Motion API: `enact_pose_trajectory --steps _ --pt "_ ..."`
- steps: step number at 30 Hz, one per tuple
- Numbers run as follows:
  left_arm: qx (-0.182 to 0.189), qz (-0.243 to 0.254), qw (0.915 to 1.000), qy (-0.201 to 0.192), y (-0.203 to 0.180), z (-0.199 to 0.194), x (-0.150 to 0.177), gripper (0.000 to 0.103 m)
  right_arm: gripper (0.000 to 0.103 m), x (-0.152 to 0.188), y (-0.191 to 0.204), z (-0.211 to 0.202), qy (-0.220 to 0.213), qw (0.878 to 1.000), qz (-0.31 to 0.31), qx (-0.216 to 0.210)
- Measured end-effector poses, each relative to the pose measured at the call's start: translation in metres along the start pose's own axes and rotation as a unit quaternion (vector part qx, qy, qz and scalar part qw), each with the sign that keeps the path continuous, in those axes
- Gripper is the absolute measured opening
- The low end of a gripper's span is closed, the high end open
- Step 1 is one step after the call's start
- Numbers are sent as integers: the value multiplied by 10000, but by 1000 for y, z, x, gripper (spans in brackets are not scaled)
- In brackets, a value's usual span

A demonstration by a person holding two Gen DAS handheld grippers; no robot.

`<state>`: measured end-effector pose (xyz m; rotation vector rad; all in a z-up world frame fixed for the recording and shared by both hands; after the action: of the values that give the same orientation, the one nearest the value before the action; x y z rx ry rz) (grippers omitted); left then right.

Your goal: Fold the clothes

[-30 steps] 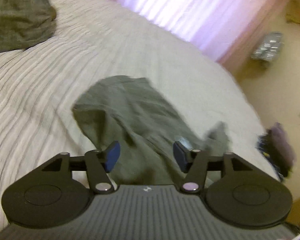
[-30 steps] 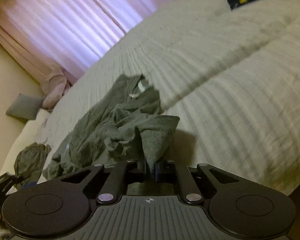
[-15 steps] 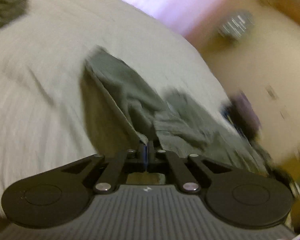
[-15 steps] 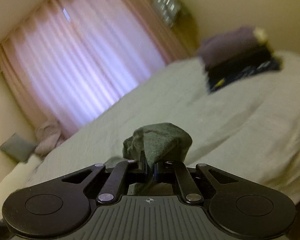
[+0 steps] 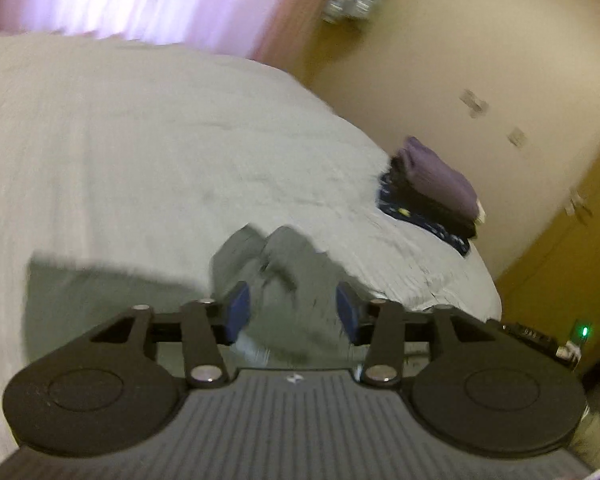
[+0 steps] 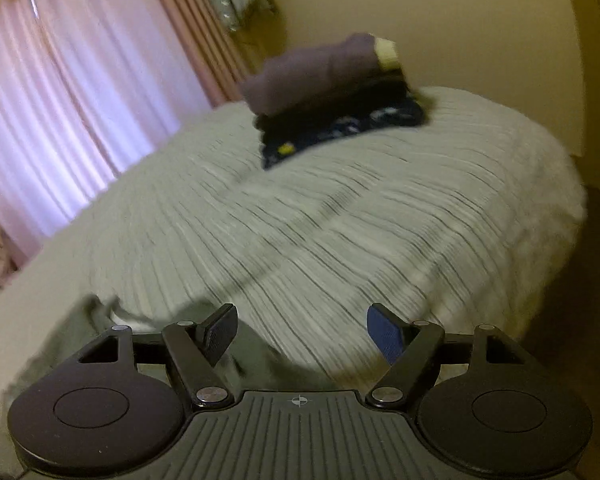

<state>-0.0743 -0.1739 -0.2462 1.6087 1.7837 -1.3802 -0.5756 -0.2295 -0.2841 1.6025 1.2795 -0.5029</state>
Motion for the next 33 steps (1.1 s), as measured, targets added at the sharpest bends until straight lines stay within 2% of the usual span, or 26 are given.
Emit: enact_pose_trajectory --steps 1,3,6,9,10,13,14,15,16,17,18,20,23,25,27,29,31,33 --pt "29 44 9999 134 1 20 -5 59 75 1 5 8 143 9997 1 -206" --pt "-129 48 9992 386 10 66 -8 59 75 6 15 24 454 9974 -49 -553" --pt "-254 -65 9963 822 33 125 0 58 75 20 25 48 829 9945 -153 -621" --pt "-336 -224 9936 1055 50 165 15 59 75 31 24 61 995 9934 -128 -550" --pt "-303 -314 9927 1122 54 176 21 59 75 32 21 63 1016 9932 -107 -550" --pt "343 -846 9870 1324 48 198 38 59 75 36 17 64 1046 9923 -39 -662" --pt "503 -944 9848 1365 46 203 43 56 75 36 18 66 1080 9915 -19 -729" --pt "486 -789 9868 1331 41 203 47 35 74 37 20 69 1123 9904 -2 -806" --pt "469 -634 9884 1296 37 202 51 8 62 38 23 69 1153 9897 -32 -847" --pt "452 -478 9898 1260 32 202 55 9 14 41 27 69 1206 9885 -90 -909" --pt "425 -365 9915 1172 30 198 57 6 8 43 31 72 1290 9872 -97 -934" --pt "308 -390 9967 646 37 171 44 5 7 41 43 73 1243 9876 -424 -855" --pt "-73 -160 9997 -186 46 123 6 4 7 17 72 76 794 9849 -1093 -1083" --pt "-375 27 9967 -718 51 90 -20 5 7 -3 101 80 440 9769 -1585 -1363" --pt "-675 213 9897 -1247 57 57 -46 5 7 -26 146 91 41 9621 -2032 -1819" --pt "-972 399 9786 -1772 62 23 -72 5 7 -44 193 111 -256 9482 -2352 -2122" --pt "-1296 588 9637 -2258 68 -7 -98 9 7 -61 246 142 -547 9364 -2616 -2274" --pt "-1822 766 9489 -2459 84 -4 -119 17 7 -76 294 181 -831 9327 -2676 -2272"
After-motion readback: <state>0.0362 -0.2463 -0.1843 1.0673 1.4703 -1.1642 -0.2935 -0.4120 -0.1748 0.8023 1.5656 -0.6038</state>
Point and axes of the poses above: each gripper's, at about its wrist camera, not at the fingertips, and z roughly the way its jaws point, y to its left, x to its underside, the point moved 3 cm from there along z, roughly the way its jaws point, and after that the axes turned 9 degrees about -y, right-handed, at the moved point
